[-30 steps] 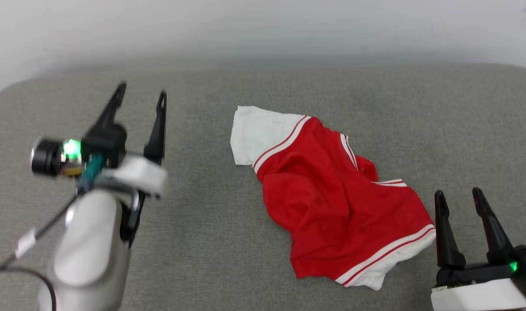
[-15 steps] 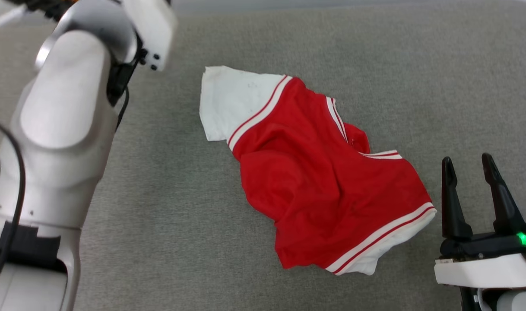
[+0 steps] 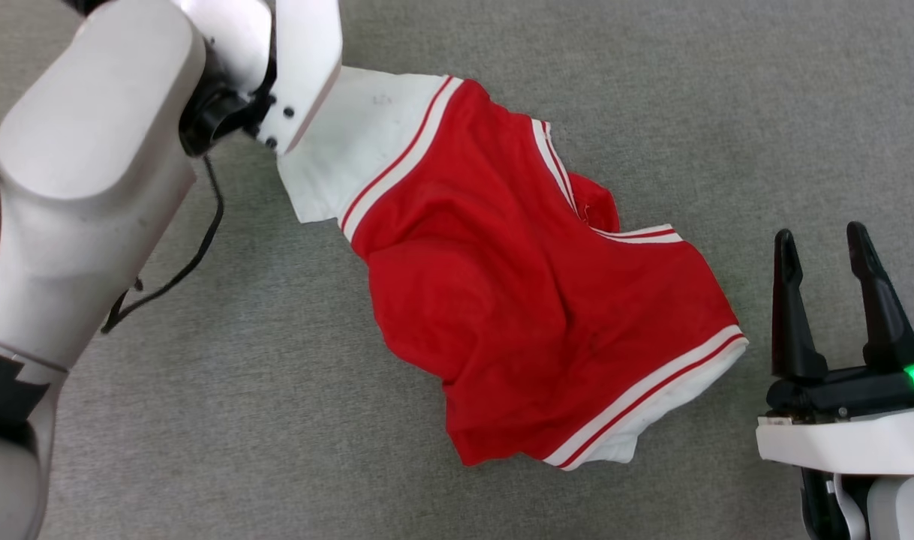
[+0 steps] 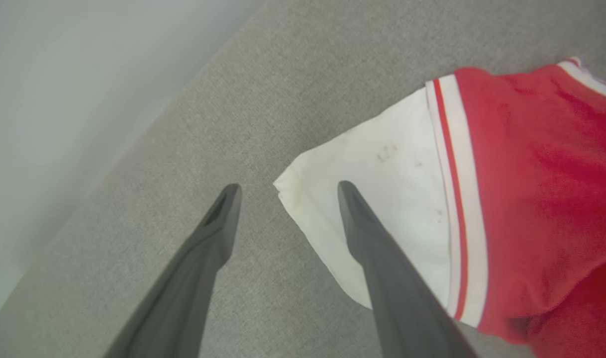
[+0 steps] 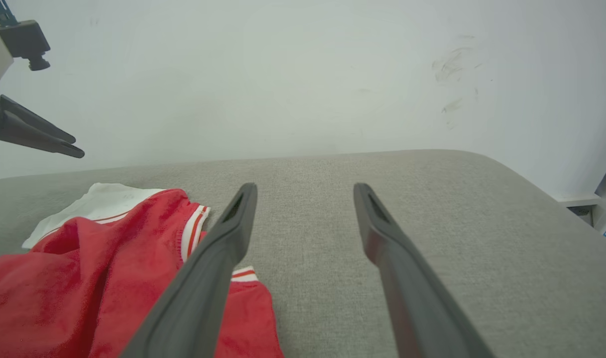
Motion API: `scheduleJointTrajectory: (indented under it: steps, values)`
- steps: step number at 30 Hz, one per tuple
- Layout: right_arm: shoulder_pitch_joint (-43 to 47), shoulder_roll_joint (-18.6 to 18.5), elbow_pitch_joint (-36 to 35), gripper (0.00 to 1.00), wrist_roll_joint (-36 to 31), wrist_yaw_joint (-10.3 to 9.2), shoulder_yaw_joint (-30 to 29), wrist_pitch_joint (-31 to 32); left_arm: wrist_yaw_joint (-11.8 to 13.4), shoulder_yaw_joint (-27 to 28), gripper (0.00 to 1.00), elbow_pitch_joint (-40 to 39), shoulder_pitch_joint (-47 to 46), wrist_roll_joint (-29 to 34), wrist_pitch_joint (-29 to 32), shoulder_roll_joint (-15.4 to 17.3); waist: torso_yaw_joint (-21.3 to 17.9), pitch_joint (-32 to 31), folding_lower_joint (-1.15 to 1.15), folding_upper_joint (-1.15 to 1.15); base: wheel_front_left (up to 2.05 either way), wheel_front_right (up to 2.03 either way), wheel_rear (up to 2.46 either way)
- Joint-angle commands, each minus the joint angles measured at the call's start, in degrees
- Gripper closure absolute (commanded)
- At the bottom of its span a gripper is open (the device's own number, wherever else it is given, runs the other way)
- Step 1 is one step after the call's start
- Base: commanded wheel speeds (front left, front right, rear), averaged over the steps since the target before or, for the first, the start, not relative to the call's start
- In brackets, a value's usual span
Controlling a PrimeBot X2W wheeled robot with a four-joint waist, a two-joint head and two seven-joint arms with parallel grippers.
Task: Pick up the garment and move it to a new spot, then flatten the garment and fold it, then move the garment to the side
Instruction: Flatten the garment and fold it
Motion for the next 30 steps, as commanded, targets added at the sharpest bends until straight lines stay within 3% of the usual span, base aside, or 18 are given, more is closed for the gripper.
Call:
scheduleJointTrajectory:
  steps: [1, 6, 14, 15, 16, 25, 30]
  values:
    - [-1.3, 0.1, -0.3, 0.0, 0.3, -0.04, 0.0, -0.1, 0.0, -1.1, 0.0, -0.4, -0.2, -1.4, 1.5, 0.8, -0.9, 1.0, -0.01, 0.0, 0.0, 0.0, 0.0]
    - [-2.2, 0.1, -0.5, 0.0, 0.5, -0.04, 0.1, -0.1, 0.0, -7.7, 0.0, -1.8, 0.2, -6.7, 7.6, 4.1, -2.0, 2.5, -0.01, 0.0, 0.0, 0.0, 0.0]
    - [-2.9, 0.1, -0.4, 0.0, 1.0, -0.04, 0.4, -0.1, -0.2, -16.1, 0.0, -1.5, 4.6, -11.3, 9.5, 5.3, -2.7, 3.8, -0.01, 0.0, 0.0, 0.0, 0.0]
    - [-3.0, 0.1, -0.3, 0.0, 1.0, -0.04, 0.4, -0.1, -0.2, -17.2, 0.18, -1.6, 5.1, -11.6, 9.4, 5.3, -2.8, 3.9, -0.01, 0.0, 0.0, 0.0, 0.0]
    - [-3.1, 0.1, -0.3, 0.0, 1.0, -0.04, 0.4, -0.1, -0.3, -18.1, 1.0, -1.8, 5.4, -12.0, 9.4, 5.5, -2.7, 3.9, -0.01, 0.0, 0.0, 0.0, 0.0]
    - [-0.7, 0.1, 0.9, 0.0, -0.2, -0.04, 0.0, -0.1, 0.0, -19.3, 1.0, -6.0, 1.8, -12.2, -2.6, 7.4, 0.3, -0.9, -0.01, 0.0, 0.0, 0.0, 0.0]
    - [1.5, 0.1, 1.5, 0.0, -1.2, -0.04, -0.5, -0.1, 0.0, -19.5, 1.0, -10.8, 4.1, -13.6, -10.3, 11.0, 3.3, -5.9, -0.01, 0.0, 0.0, 0.0, 0.0]
